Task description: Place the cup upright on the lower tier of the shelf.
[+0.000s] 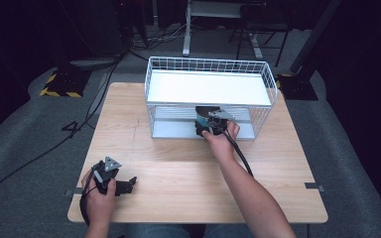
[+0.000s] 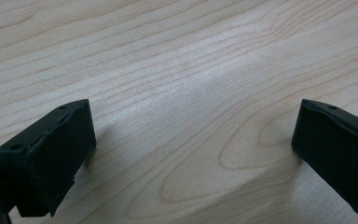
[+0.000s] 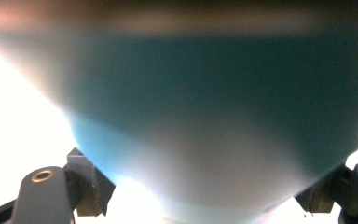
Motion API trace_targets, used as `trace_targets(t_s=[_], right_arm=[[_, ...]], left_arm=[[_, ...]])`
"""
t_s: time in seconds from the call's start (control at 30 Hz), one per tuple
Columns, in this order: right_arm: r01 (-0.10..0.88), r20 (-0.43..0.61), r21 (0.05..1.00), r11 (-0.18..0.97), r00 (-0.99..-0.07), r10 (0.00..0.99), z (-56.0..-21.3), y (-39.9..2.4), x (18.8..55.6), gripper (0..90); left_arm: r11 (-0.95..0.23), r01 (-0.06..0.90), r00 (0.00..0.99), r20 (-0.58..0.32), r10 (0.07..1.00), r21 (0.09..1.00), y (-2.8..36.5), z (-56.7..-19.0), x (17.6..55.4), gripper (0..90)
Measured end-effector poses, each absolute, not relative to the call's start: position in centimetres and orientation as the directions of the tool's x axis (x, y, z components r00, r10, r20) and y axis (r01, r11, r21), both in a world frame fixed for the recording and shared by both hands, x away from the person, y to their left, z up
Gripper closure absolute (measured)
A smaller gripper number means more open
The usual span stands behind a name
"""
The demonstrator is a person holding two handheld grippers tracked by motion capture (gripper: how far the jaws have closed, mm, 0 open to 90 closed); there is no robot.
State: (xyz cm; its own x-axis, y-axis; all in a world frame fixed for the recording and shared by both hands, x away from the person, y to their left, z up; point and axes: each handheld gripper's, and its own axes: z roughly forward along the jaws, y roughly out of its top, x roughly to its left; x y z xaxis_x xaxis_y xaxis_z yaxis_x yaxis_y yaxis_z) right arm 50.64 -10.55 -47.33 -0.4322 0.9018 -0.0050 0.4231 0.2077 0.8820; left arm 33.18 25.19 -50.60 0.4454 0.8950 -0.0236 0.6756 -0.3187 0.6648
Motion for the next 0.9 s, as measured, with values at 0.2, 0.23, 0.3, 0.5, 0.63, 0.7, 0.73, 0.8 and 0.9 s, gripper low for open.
trace_targets(t_s=[0.2, 0.23, 0.3, 0.5, 0.63, 0.7, 0.73, 0.8, 0.9], right_arm=[[0.428, 0.002, 0.882, 0.199, -0.424, 0.906, -47.5, -10.3, 51.4, 22.7], [0.427, 0.000, 0.882, 0.199, -0.423, 0.906, -47.6, -10.2, 51.6, 22.7], [0.433, 0.010, 0.881, 0.190, -0.419, 0.908, -47.8, -10.2, 51.8, 22.7], [0.472, 0.039, 0.864, 0.174, -0.408, 0.912, -48.4, -10.2, 52.1, 22.6], [0.471, 0.036, 0.865, 0.175, -0.406, 0.913, -48.5, -10.2, 52.1, 22.4], [0.473, 0.037, 0.864, 0.172, -0.402, 0.915, -48.4, -10.1, 52.1, 22.3], [0.475, 0.040, 0.863, 0.172, -0.402, 0.915, -48.4, -10.2, 52.1, 22.2], [0.478, 0.043, 0.862, 0.171, -0.405, 0.913, -48.4, -10.2, 52.2, 22.0], [0.477, 0.035, 0.861, 0.179, -0.407, 0.913, -48.5, -10.2, 52.2, 20.5]], left_arm=[[-0.319, 0.676, 0.445, -0.023, 0.895, 0.665, 25.2, -50.6, 33.2, 0.0], [-0.318, 0.676, 0.445, -0.023, 0.895, 0.665, 25.2, -50.6, 33.2, 0.0], [-0.319, 0.676, 0.445, -0.023, 0.895, 0.665, 25.2, -50.6, 33.2, 0.0], [-0.319, 0.676, 0.445, -0.023, 0.895, 0.665, 25.2, -50.6, 33.2, 0.0], [-0.319, 0.676, 0.445, -0.022, 0.895, 0.665, 25.2, -50.6, 33.2, 0.0], [-0.319, 0.675, 0.445, -0.023, 0.895, 0.665, 25.2, -50.6, 33.2, 0.0], [-0.319, 0.676, 0.445, -0.023, 0.895, 0.665, 25.2, -50.6, 33.2, 0.0], [-0.319, 0.675, 0.445, -0.022, 0.895, 0.665, 25.2, -50.6, 33.2, 0.0], [-0.319, 0.675, 0.445, -0.022, 0.895, 0.665, 25.2, -50.6, 33.2, 0.0]])
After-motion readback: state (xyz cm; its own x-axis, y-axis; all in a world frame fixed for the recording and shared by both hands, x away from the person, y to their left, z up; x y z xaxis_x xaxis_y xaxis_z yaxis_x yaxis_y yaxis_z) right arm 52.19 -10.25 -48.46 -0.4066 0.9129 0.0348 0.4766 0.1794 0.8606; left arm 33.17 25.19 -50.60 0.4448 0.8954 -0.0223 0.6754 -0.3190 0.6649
